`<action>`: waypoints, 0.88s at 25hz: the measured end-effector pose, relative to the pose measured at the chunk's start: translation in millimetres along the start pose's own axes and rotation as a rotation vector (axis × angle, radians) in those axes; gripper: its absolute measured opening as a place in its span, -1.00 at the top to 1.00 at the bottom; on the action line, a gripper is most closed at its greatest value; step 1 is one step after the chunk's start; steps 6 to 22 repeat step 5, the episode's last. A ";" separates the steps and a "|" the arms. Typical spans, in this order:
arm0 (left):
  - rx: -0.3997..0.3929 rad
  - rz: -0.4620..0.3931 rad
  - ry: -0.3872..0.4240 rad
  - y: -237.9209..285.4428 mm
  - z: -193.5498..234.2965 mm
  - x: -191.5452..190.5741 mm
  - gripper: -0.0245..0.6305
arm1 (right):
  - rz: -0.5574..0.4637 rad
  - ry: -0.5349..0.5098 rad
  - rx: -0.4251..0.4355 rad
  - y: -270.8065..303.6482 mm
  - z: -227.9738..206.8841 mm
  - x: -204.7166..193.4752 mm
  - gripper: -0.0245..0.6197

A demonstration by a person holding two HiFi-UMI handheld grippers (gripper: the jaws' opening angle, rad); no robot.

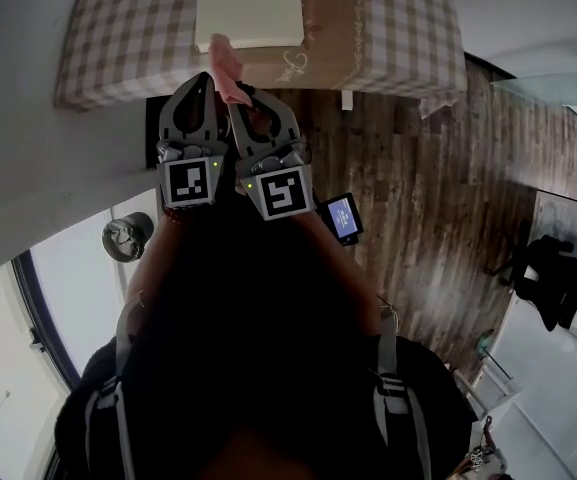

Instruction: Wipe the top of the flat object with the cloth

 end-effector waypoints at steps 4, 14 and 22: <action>-0.023 -0.009 0.009 0.1 -9.7 1.8 0.96 | 0.011 0.004 -0.025 -13.6 -1.5 -0.1 0.88; -0.029 -0.012 0.011 0.3 -12.0 2.4 0.96 | 0.015 0.003 -0.033 -17.1 -2.6 -0.3 0.87; -0.029 -0.012 0.011 0.3 -12.0 2.4 0.96 | 0.015 0.003 -0.033 -17.1 -2.6 -0.3 0.87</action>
Point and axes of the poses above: the fingertips, and each gripper's own axes: y forward along the fingers, z to its left, x out of its top, the point moved 4 cm from there along -y, backward along the fingers, and after that the axes turned 6 degrees about -x, right-handed, at the moved point
